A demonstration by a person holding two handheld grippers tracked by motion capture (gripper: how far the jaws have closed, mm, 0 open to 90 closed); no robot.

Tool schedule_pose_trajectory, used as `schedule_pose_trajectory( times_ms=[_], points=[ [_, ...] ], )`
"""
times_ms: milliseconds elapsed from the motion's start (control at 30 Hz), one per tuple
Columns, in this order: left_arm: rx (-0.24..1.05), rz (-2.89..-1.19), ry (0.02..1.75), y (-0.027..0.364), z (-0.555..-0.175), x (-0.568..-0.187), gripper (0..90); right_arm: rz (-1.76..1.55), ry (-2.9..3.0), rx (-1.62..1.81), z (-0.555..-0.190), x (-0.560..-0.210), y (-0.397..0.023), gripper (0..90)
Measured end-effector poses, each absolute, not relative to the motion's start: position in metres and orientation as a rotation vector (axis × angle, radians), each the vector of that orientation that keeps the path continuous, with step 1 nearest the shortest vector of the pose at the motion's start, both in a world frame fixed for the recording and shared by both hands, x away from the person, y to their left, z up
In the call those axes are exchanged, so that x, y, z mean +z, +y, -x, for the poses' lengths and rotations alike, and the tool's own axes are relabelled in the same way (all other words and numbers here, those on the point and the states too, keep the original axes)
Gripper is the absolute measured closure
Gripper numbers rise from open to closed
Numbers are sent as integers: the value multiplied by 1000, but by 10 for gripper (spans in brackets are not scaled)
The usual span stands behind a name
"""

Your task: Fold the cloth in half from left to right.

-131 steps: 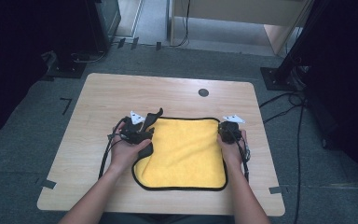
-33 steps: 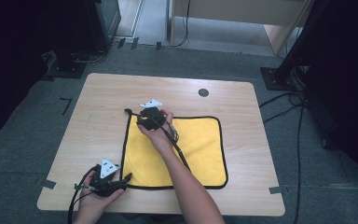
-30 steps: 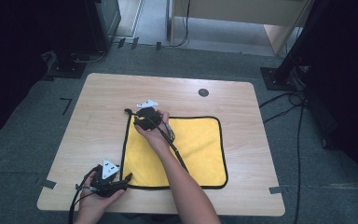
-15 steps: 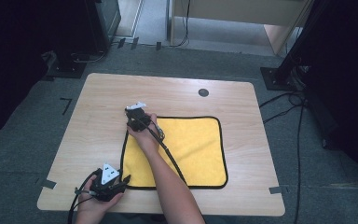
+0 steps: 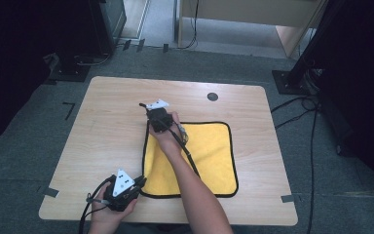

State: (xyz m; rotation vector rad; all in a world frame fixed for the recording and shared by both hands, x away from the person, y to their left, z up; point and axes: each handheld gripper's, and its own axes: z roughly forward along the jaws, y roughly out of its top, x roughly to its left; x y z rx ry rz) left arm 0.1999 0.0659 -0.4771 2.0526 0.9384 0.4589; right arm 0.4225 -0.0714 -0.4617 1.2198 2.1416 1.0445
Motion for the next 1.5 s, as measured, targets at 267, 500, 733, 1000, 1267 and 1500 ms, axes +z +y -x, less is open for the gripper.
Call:
schedule_pose_trajectory(
  times_ms=[267, 500, 733, 1000, 1267, 1500],
  points=[
    [392, -2039, 852, 16, -205, -468, 844, -1289, 2049, 1067, -413, -451, -141, 900],
    [359, -2047, 851, -1, -207, -475, 844, -1332, 2017, 1052, -408, -456, -174, 900],
    [337, -2044, 788, -37, -207, -472, 845, -1342, 1992, 1032, -406, -454, -192, 900],
    [285, -2027, 757, -78, -210, -474, 855, -1374, 1950, 997, -406, -452, -227, 900],
    [253, -2002, 740, -116, -214, -474, 858, -1428, 1884, 948, -404, -452, -267, 900],
    [234, -2015, 655, -122, -210, -471, 470, -1476, 1812, 933, -402, -453, -304, 721]
  ],
)
